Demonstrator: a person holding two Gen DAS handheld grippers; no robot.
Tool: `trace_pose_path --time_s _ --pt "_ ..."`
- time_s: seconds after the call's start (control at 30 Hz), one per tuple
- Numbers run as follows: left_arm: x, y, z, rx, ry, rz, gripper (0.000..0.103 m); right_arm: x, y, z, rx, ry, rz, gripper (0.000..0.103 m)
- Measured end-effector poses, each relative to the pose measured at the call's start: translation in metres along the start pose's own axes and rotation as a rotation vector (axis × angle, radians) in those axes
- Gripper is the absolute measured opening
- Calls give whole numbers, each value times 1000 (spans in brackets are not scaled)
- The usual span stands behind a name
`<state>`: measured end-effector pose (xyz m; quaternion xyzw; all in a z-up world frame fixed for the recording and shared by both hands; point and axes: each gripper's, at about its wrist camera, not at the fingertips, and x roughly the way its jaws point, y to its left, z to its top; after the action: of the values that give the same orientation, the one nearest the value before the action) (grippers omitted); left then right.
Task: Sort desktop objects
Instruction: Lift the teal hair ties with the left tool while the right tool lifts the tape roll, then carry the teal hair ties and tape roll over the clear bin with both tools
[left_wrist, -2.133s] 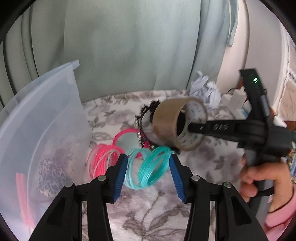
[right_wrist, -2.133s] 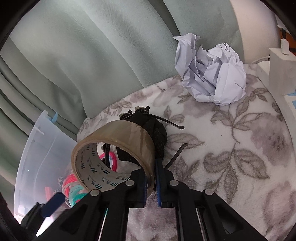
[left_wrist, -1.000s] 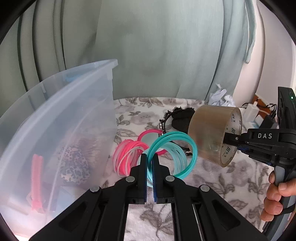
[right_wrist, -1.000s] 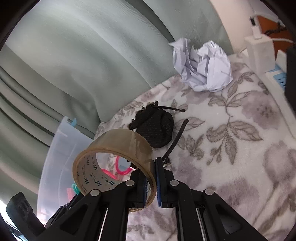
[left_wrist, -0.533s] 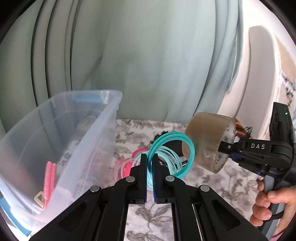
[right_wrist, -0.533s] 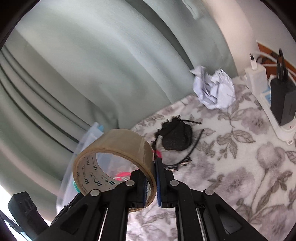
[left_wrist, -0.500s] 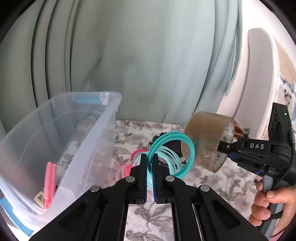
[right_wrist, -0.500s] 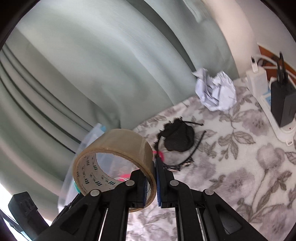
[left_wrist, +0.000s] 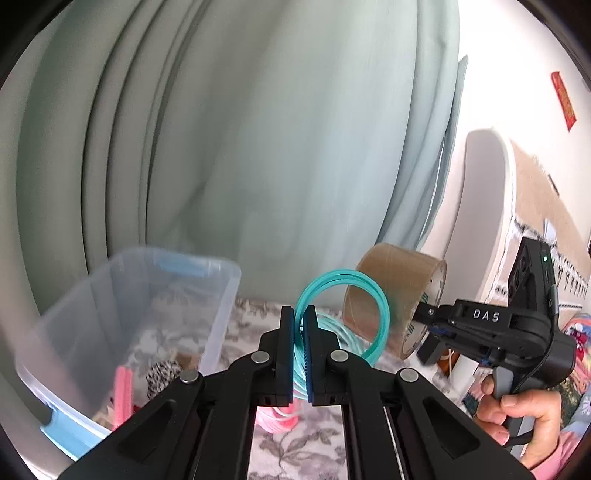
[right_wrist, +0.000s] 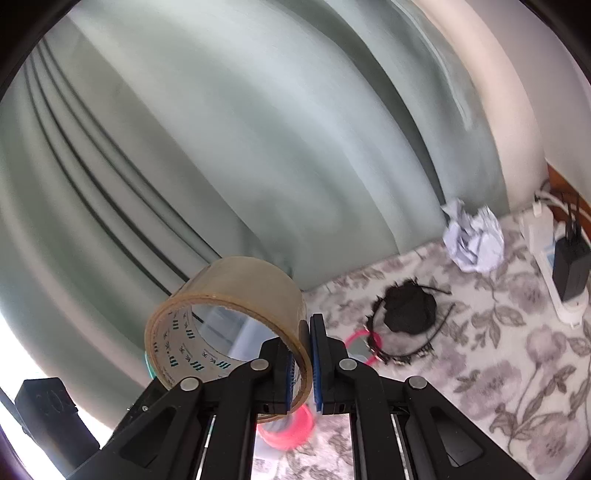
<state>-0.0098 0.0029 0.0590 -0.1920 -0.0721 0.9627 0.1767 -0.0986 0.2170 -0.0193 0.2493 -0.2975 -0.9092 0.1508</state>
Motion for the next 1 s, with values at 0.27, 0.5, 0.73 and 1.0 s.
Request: trace_pose_path --time_s 0.27,0.5,0.73,1.0 --pt "-35 7 40 -6 -124 -34 4 -20 37 21 -75 -68 40 9" --pt "-58 29 64 -19 -202 7 4 -23 58 30 -118 -79 72 9" --pt "-66 65 72 -71 -230 90 4 -1 85 29 -169 -36 101 9" --pt "-54 108 60 -153 -186 172 4 46 111 14 -219 64 127 9"
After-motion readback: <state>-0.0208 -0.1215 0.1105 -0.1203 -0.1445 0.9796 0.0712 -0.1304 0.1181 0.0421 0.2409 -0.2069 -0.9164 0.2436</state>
